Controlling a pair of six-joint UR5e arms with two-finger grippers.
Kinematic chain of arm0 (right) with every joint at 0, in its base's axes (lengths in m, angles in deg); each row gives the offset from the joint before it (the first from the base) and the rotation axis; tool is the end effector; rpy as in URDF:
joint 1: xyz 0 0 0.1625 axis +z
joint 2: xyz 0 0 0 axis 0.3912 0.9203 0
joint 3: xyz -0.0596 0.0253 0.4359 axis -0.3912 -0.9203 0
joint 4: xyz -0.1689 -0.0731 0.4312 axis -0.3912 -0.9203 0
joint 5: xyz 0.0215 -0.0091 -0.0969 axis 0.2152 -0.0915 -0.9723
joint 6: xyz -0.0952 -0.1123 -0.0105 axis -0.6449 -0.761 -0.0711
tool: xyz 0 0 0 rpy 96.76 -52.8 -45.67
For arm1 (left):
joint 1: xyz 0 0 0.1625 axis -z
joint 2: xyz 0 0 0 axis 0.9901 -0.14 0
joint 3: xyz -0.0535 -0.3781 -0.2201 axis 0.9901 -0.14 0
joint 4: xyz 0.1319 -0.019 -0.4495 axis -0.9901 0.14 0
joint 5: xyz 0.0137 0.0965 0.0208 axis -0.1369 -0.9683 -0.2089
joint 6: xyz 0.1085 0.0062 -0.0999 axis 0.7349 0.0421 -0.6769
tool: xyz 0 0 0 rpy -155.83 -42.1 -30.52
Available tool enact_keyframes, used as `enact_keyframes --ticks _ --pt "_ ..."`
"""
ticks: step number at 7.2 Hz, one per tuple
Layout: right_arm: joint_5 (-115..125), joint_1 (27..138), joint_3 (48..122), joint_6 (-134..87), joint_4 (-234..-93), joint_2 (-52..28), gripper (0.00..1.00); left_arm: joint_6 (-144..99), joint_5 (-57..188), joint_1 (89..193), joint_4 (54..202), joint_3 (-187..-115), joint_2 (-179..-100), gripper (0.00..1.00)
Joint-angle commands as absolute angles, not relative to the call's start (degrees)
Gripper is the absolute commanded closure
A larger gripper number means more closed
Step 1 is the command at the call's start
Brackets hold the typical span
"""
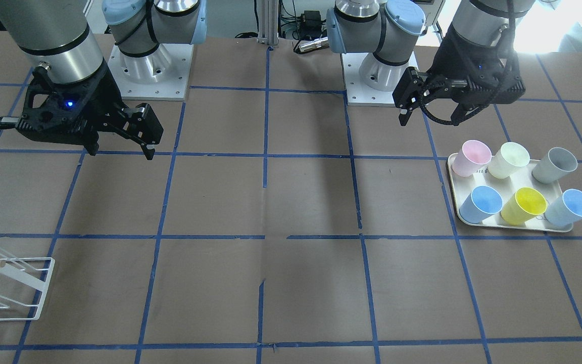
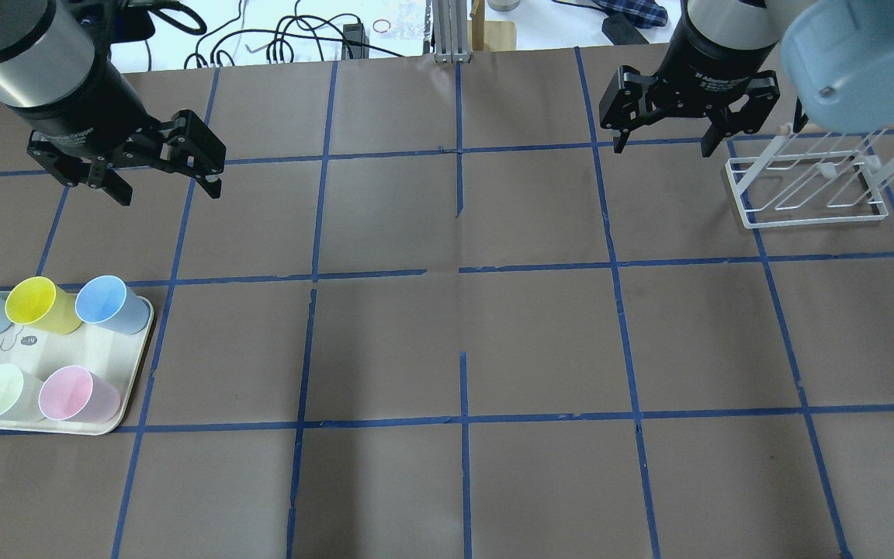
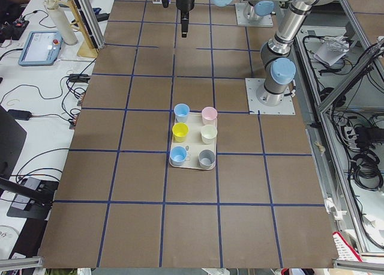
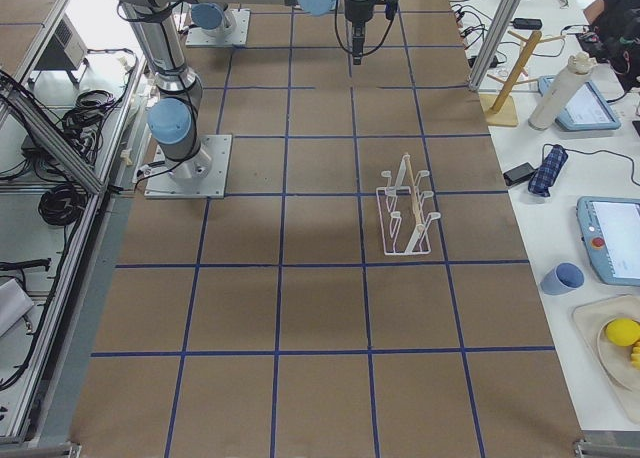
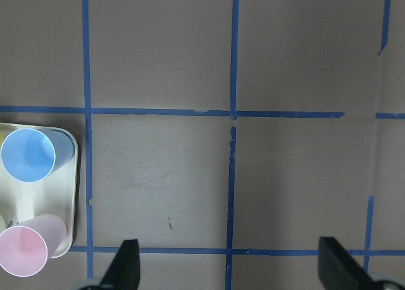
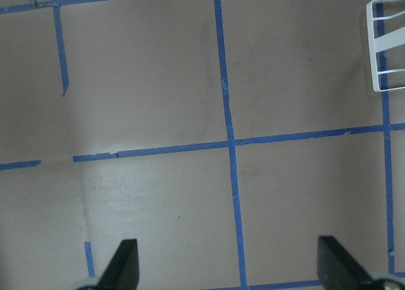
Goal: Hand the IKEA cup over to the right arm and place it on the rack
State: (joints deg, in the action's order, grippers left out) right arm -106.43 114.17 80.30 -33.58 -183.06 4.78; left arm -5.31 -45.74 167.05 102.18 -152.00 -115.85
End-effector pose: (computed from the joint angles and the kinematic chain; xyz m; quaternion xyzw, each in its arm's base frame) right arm 0.1483 -0.5843 0.4470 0.0464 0.9982 -0.0343 0.0135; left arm -0.0894 -0.5320 0.4746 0.0202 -0.9996 0.0179 0.0028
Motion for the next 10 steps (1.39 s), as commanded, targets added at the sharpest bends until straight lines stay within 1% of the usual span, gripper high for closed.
enact_keyframes --ticks 1,2,3,4,5,6,7,8,10 --pt "-106.48 114.17 80.3 -33.58 -183.11 4.76 0.0 -4.64 -46.02 164.06 102.19 -156.29 -115.74 0.0" --pt "-106.39 114.17 80.3 -33.58 -183.02 4.76 0.0 0.32 -47.59 159.08 101.15 -159.63 -116.09 0.0" --pt "-106.39 114.17 80.3 -33.58 -183.2 4.67 0.0 11.25 -47.26 152.07 100.0 -162.19 -116.09 0.0" --pt "-106.39 114.17 80.3 -33.58 -183.2 4.67 0.0 19.02 -47.25 148.0 98.25 -164.56 -115.92 0.0" --pt "-106.39 114.09 80.3 -33.58 -183.2 4.67 0.0 23.44 -47.43 146.13 97.28 -166.41 -115.74 0.0" --pt "-106.39 114.08 80.3 -33.67 -183.2 4.67 0.0 31.23 -47.6 142.11 95.53 -167.48 -115.74 0.0" --pt "-106.39 114.17 80.3 -33.58 -183.2 4.67 0.0 39.75 -47.43 135.19 95.42 -168.1 -115.83 0.0" --pt "-106.39 114.17 80.3 -33.67 -183.2 4.67 0.0 45.58 -46.64 130.08 95.16 -170.02 -117.74 0.0" --pt "-106.31 114.17 80.3 -33.58 -183.37 4.58 0.0 54.37 -46.11 128.97 83.96 -177.03 -118.55 0.0"
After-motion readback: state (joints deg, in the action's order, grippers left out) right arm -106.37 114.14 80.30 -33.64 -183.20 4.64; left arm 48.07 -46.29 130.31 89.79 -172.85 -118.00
